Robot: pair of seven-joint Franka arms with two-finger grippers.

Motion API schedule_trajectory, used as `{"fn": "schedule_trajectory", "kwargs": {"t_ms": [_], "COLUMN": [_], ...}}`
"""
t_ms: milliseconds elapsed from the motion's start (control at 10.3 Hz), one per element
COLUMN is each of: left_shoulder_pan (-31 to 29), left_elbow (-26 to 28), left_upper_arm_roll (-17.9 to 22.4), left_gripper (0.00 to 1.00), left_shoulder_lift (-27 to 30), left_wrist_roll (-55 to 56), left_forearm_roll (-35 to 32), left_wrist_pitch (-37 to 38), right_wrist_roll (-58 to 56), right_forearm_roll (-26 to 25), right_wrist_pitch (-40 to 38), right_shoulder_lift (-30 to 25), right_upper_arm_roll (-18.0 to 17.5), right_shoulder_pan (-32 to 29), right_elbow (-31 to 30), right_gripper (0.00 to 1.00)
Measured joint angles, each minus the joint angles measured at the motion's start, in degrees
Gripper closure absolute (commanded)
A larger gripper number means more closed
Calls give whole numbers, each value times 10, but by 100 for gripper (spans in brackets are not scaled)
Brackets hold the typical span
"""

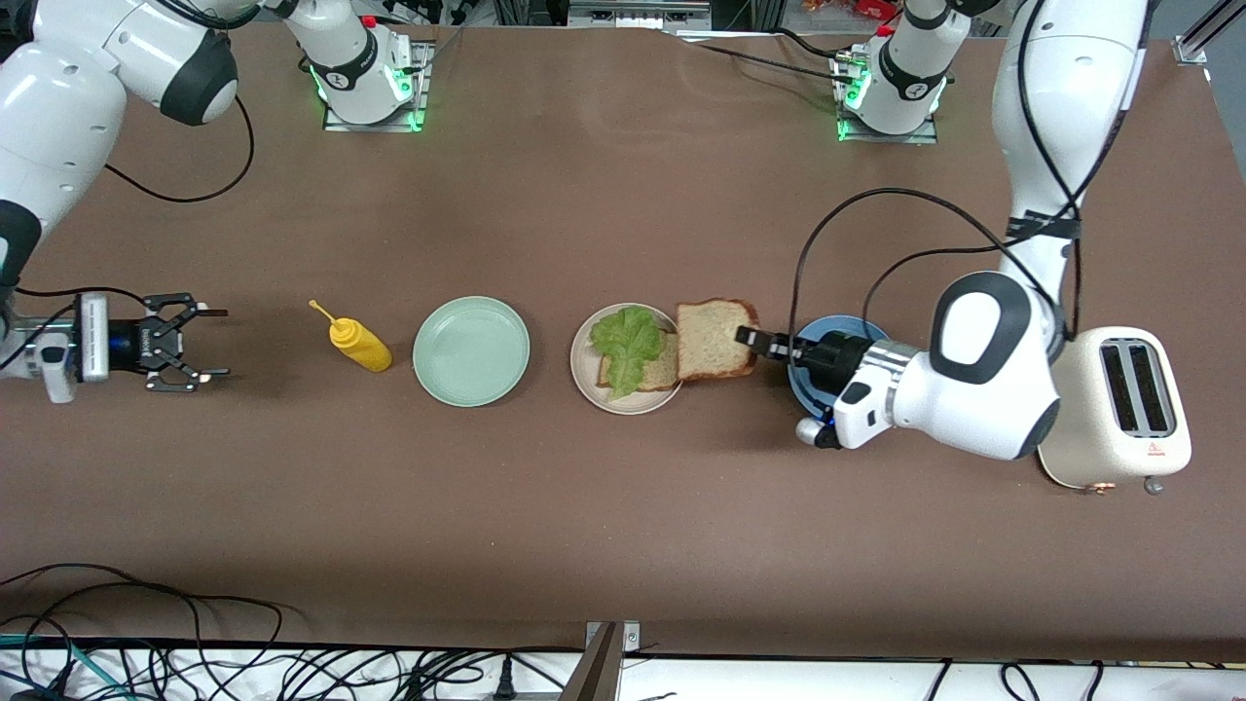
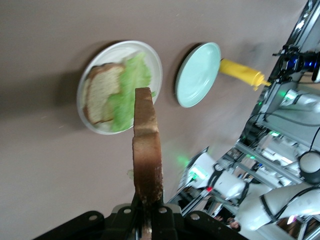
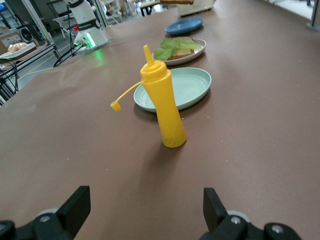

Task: Make sandwich on beige plate with both arms
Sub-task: 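Lower the bread onto the lettuce while the right gripper retracts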

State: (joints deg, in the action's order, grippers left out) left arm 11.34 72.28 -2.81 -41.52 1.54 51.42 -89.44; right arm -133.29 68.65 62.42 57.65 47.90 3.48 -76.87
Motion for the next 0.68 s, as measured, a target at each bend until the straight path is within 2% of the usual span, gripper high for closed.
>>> {"fn": "schedule_trajectory", "kwargs": {"t_ms": [291,485,680], "left_shoulder_pan": [32,57,69], "left_elbow": [1,10,18], "left_upper_arm_roll": [0,0,-1], "left_gripper": [100,100,100], "left_shoulder_lift": [-20,-30,-36], "left_wrist_roll": [5,7,8], "left_forearm_roll": [38,39,40], "left_wrist_pitch": [-60,-95,-107], "right_wrist_roll": [178,265,344], "right_forearm_roll": [-1,-2,-2], "right_wrist_pitch": [-2,-2,-14], "right_shoulder_lift": [-22,-30,-39], "right_upper_arm_roll": [90,132,158], "right_shoulder_pan": [87,132,137], "right_elbow": [24,41,72], "right_gripper": [0,0,0]}}
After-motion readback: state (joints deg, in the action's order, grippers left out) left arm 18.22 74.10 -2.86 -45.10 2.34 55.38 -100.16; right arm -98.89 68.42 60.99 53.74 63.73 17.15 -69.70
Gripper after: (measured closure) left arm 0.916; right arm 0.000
